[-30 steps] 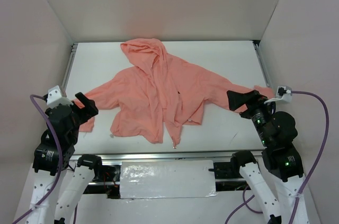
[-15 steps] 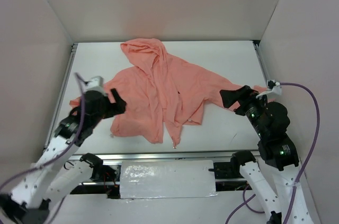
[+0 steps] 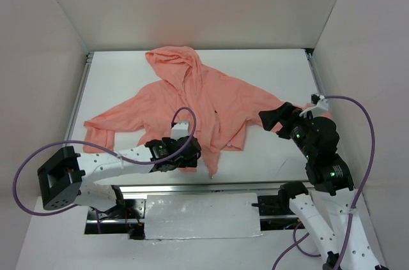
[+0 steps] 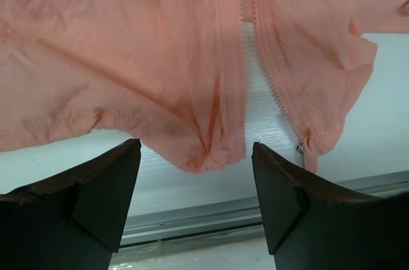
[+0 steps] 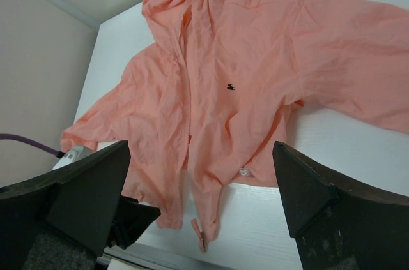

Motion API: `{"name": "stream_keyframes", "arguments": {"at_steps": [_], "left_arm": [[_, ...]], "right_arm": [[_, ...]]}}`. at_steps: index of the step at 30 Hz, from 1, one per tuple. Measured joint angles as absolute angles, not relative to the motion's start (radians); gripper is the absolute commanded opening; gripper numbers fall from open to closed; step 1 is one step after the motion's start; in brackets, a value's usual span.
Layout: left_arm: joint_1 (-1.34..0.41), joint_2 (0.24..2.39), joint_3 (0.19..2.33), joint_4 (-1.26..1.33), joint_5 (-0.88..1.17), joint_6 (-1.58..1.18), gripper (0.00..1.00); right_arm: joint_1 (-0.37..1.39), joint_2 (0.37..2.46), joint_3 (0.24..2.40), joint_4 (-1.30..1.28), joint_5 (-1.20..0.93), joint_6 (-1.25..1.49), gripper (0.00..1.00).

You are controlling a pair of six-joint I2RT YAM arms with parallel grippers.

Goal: Zip up the jacket

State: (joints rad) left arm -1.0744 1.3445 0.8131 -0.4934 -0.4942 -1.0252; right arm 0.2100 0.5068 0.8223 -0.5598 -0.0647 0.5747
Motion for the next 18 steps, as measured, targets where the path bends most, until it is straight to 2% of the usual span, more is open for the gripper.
{"name": "stream_keyframes", "arguments": {"at_steps": [7, 12, 15, 18], "left_arm": [[-1.077, 1.423, 0.813, -0.42, -0.448, -1.051, 0.76], [-1.092, 1.44, 0.813, -0.418, -0.438, -1.081, 0.67], [-1.103, 1.454, 0.813, -0.414, -0.432, -1.089, 0.55], [-1.11, 1.485, 0.813, -0.41, -0.423, -1.101, 0.55]], "right_arm": [[0.211, 0.516, 0.797, -0.542, -0.069, 0.556, 1.0], [0.212, 0.527, 0.79, -0.535, -0.073, 0.552, 1.0], [0.212, 0.527, 0.789, -0.53, -0.076, 0.549, 1.0], [0.212, 0.527, 0.78, -0.524, -0.076, 0.546, 1.0]]}}
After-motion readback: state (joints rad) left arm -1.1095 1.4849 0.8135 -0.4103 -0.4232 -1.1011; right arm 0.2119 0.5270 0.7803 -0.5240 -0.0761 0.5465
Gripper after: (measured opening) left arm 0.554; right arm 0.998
